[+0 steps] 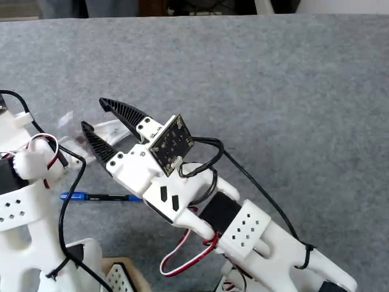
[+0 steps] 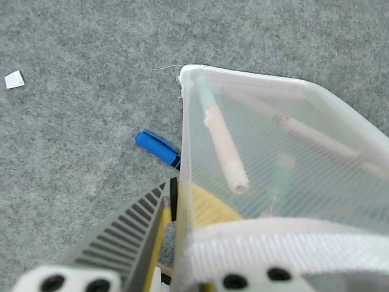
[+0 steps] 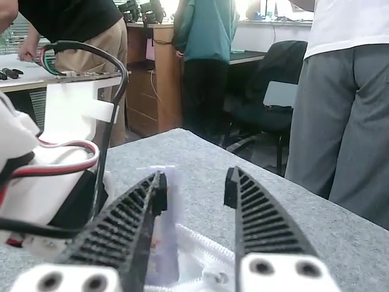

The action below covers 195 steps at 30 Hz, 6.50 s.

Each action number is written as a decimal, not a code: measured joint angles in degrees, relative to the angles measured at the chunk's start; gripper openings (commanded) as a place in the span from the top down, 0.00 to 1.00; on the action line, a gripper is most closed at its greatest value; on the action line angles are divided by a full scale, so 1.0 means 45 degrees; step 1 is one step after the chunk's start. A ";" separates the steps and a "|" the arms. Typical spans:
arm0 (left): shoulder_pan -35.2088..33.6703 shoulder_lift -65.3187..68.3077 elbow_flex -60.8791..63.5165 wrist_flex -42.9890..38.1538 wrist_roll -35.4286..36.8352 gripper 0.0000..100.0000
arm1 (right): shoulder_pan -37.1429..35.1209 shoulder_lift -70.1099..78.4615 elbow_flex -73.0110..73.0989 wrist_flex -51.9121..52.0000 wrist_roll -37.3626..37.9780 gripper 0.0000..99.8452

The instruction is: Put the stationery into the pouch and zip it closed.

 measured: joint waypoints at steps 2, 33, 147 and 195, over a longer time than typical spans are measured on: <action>0.0000 0.0000 0.0000 0.0000 0.0000 0.97 | 0.0000 0.0000 0.0000 0.0000 0.0000 0.84; -0.0039 0.0000 0.0000 0.0000 0.0000 0.97 | -0.0918 -0.0996 0.1074 0.2676 0.0020 0.97; -0.2676 0.0000 -0.0195 0.0000 0.0547 0.97 | 0.0234 1.4535 -0.7111 1.2874 -0.0762 0.99; 0.3653 -0.0059 -0.0078 0.0117 -0.0098 0.97 | 0.5118 -0.8772 -0.1915 1.7563 0.3497 0.99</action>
